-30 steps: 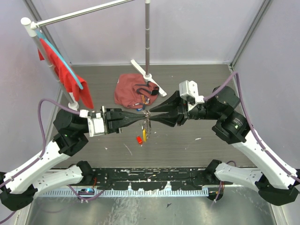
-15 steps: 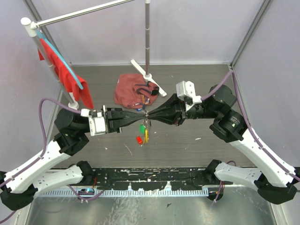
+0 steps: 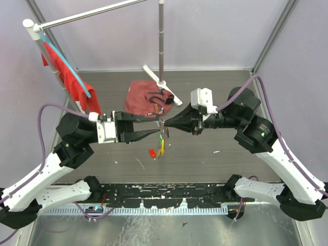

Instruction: Put the keys on the keyring

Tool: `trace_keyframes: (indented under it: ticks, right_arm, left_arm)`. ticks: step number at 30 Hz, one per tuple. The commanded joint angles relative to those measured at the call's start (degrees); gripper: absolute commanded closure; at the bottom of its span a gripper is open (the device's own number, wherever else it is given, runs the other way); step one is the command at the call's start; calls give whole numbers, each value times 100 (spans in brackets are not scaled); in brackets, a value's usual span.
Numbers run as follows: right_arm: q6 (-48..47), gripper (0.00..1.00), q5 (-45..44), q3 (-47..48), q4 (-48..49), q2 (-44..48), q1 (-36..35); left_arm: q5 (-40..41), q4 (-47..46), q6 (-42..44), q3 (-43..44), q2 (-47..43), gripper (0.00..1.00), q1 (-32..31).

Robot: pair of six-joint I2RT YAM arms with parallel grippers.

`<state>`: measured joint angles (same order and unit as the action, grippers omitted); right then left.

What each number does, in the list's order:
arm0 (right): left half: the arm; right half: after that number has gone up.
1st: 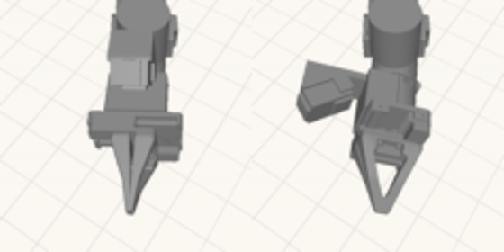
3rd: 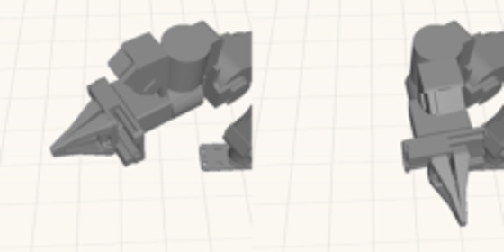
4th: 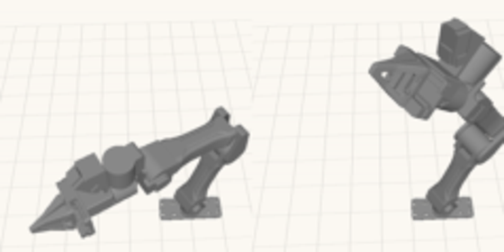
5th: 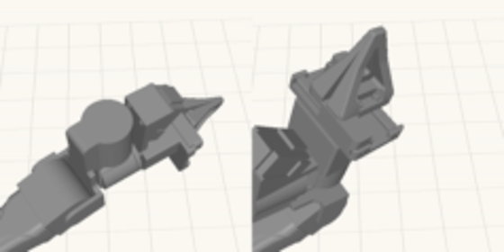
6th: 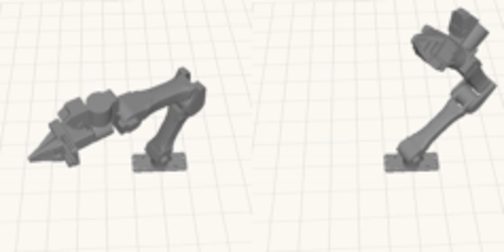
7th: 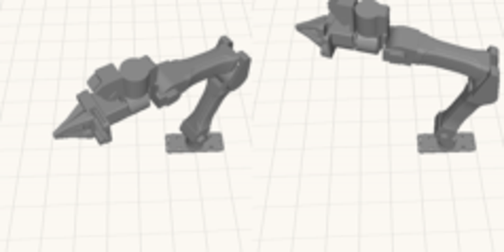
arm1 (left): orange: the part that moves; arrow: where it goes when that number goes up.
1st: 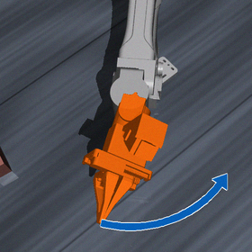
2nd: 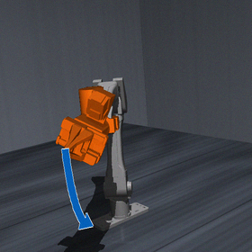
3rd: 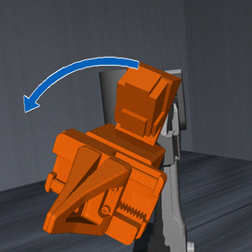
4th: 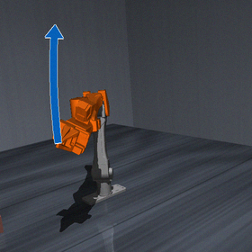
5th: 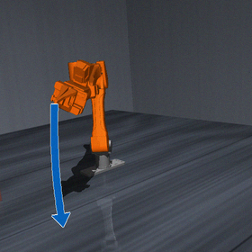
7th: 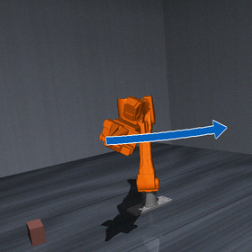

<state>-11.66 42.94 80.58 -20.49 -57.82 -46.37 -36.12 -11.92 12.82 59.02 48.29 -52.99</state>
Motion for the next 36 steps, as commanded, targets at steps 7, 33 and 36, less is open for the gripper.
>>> trace_keyframes:
  ticks: [7, 33, 36]
  right_arm:
    - [-1409, 99, -939, 987, -1908, -245, -4]
    - [-1736, 99, -1133, 822, -2155, -317, -6]
    - [-1713, 99, -1074, 805, -2131, -313, -6]
  left_arm:
    - [500, 2564, 232, 1315, 304, 57, -1]
    - [453, 3996, 394, 2281, 1555, 53, -2]
    - [457, 3989, 412, 2318, 1625, 54, -1]
